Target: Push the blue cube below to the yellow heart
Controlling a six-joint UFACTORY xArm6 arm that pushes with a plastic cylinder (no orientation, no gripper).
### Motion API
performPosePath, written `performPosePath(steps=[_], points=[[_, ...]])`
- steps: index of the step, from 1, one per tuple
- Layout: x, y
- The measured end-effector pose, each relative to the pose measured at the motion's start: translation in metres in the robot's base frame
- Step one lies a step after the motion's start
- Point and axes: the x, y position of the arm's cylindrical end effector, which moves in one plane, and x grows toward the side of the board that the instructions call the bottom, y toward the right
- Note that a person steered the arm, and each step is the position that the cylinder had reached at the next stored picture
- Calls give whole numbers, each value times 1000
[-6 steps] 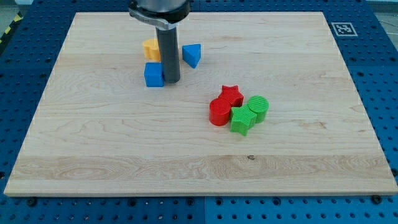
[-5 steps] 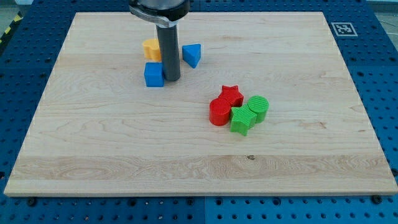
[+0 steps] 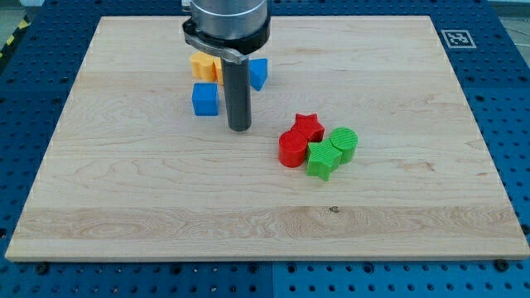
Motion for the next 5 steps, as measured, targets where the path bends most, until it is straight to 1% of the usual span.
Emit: performPosePath(steps=[1, 2, 3, 5], points=[[20, -11], [19, -30], [-5, -34], [-29, -34]])
